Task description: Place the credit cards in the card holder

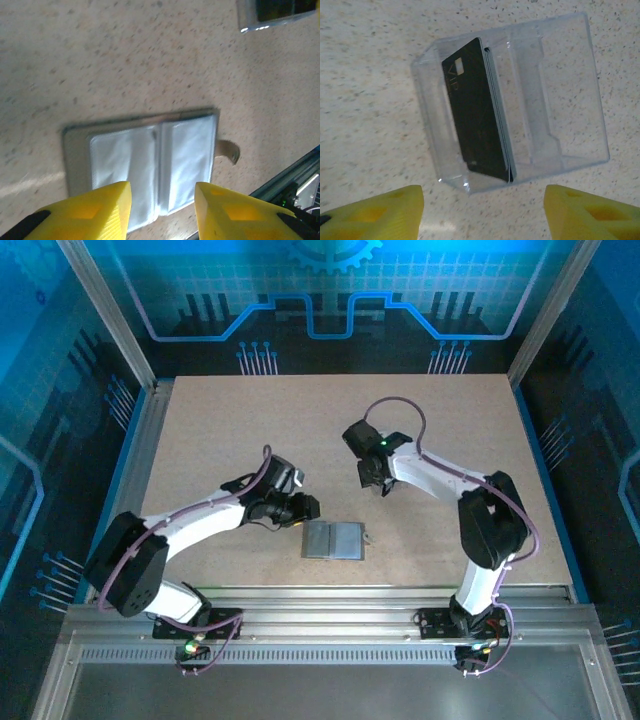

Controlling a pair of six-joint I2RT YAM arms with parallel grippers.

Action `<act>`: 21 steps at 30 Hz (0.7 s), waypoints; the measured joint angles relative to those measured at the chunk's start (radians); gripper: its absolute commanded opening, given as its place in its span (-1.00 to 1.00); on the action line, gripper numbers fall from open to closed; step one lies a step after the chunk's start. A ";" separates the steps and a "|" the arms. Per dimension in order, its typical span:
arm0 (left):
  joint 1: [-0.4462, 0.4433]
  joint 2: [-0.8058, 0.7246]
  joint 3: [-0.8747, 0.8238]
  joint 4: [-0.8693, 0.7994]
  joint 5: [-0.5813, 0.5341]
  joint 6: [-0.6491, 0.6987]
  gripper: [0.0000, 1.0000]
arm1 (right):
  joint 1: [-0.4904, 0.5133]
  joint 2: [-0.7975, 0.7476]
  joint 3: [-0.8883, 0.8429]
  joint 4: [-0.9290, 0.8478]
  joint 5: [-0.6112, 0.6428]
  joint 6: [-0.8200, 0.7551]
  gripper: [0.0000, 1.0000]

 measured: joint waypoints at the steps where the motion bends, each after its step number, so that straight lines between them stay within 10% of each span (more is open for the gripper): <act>1: -0.003 0.017 0.014 0.005 0.003 0.000 -0.22 | -0.002 0.029 0.024 -0.014 0.019 -0.008 0.22; 21: -0.012 0.070 0.029 0.025 0.015 -0.001 -0.24 | -0.079 0.212 0.150 -0.005 0.008 -0.110 -0.28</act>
